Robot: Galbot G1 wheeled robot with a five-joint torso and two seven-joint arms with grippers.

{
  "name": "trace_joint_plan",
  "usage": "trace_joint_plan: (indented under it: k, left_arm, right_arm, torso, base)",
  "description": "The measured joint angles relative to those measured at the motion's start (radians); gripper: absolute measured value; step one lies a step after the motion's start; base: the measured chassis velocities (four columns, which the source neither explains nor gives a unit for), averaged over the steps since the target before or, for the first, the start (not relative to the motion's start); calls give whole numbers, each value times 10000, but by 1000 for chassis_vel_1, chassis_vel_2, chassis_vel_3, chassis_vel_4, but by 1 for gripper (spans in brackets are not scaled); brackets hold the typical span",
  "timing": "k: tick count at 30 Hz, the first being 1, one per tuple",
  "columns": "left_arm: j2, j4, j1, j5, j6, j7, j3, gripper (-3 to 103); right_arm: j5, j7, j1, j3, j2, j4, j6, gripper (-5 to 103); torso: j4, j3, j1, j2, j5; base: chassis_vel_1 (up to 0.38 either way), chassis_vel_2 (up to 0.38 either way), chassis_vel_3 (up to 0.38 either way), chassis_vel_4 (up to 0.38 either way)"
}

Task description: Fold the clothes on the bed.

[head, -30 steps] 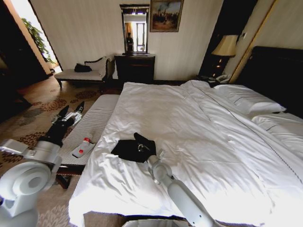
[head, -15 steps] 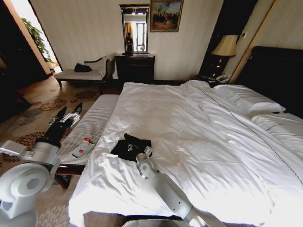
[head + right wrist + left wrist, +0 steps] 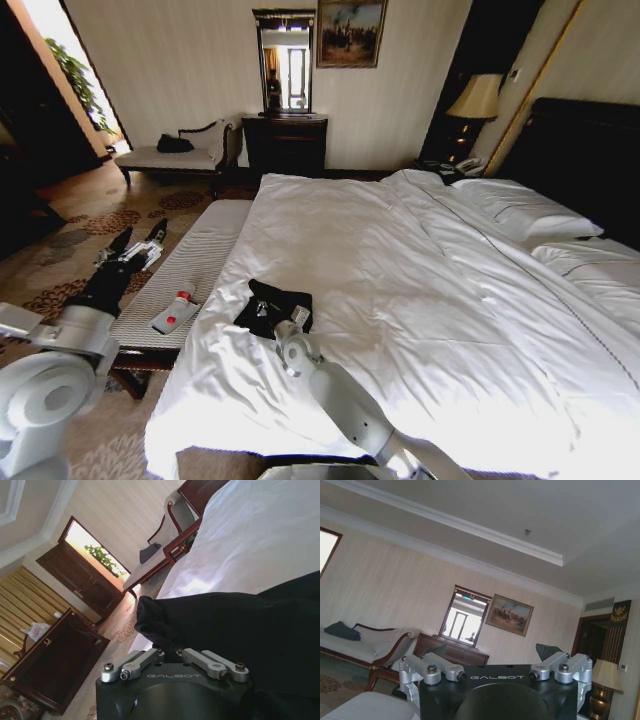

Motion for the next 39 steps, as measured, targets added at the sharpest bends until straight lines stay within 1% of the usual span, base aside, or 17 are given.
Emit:
trace_joint_plan:
  k: [2, 3, 5, 6, 7, 8, 11, 14, 16, 17, 19, 22, 23, 26, 30, 37, 39]
  left_arm:
    - [-9, -1, 6, 26, 2, 0, -1, 100]
    - [-18, 5, 9, 57, 6, 0, -3, 100]
    - [-36, 37, 5, 82, 21, 0, -3, 100]
    - [-36, 37, 5, 82, 21, 0, -3, 100]
    - [-45, 60, -6, 96, 28, -1, 11, 100]
    - [-60, 117, -44, 146, 32, 0, 65, 100]
    - [-82, 176, -85, 213, 34, -1, 146, 100]
    - [-138, 256, -133, 372, 35, -1, 336, 100]
    - [-153, 264, -133, 403, 35, -2, 368, 100]
    - [-171, 279, -130, 447, 35, 0, 401, 100]
    - [-173, 283, -123, 454, 35, -1, 401, 100]
    - [-155, 299, -84, 421, 35, 1, 289, 100]
    - [-155, 299, -84, 421, 35, 1, 289, 100]
    - [-165, 303, -58, 347, 34, 1, 204, 100]
    - [-181, 343, -51, 437, 34, 1, 269, 100]
    - [-246, 258, 154, 581, 31, 5, 268, 100]
    - [-240, 236, 202, 581, 28, 7, 197, 100]
  right_arm:
    - [-44, -41, -1, -11, -30, 5, 16, 4]
    - [-111, -207, -35, -19, -140, 122, 70, 9]
    - [-182, -753, -176, -84, -440, 592, 251, 20]
    - [-182, -753, -176, -84, -440, 592, 251, 20]
    - [-188, -967, -238, -113, -548, 829, 330, 25]
    - [-187, -1416, -350, -133, -749, 1316, 504, 30]
    - [-141, -1853, -442, -92, -881, 1694, 730, 36]
    - [95, -2386, -452, 95, -963, 2127, 1114, 52]
    - [125, -2397, -416, 122, -950, 2122, 1140, 52]
    - [139, -2393, -310, 192, -876, 1968, 1181, 63]
    - [130, -2379, -263, 238, -842, 1846, 1191, 63]
    - [-15, -2040, -49, 459, -710, 1160, 1174, 80]
    - [-15, -2040, -49, 459, -710, 1160, 1174, 80]
    - [-138, -1160, 138, 736, -396, -132, 948, 99]
    - [-72, -1143, 6, 668, -302, -332, 852, 100]
    - [-343, -1521, -20, 409, 481, -1339, 907, 100]
    - [-359, -1590, 14, 369, 528, -1495, 923, 100]
  torso:
    - [1, 0, 0, 0, 0]
    - [0, 0, 0, 0, 0]
    - [-2, 0, 0, 0, -1]
    - [-2, 0, 0, 0, -1]
    - [-4, 0, 0, 0, 0]
    - [-2, -1, 0, 0, 1]
    - [-1, -1, 0, 0, 1]
    - [-2, -1, -1, 3, 1]
    - [0, -1, -1, 2, 0]
    - [0, -1, 0, 3, 1]
    - [1, -1, 0, 2, 1]
    - [0, -1, -1, 2, 0]
    - [0, -1, -1, 2, 0]
    - [-1, 1, 0, 1, 0]
    - [-2, 0, 0, 1, -1]
    - [2, 0, 0, 2, 0]
    - [2, 0, 0, 1, -1]
  base:
    - [0, 0, 0, 0]
    - [0, 0, 0, 0]
    - [0, 0, 0, 0]
    - [0, 0, 0, 0]
    - [0, 0, 0, 0]
    - [0, 0, 0, 0]
    - [0, 0, 0, 0]
    - [0, 0, 0, 0]
    - [0, 0, 0, 0]
    - [0, 0, 0, 0]
    - [0, 0, 0, 0]
    - [0, 0, 0, 0]
    - [0, 0, 0, 0]
    - [0, 0, 0, 0]
    - [0, 0, 0, 0]
    - [0, 0, 0, 0]
    - [0, 0, 0, 0]
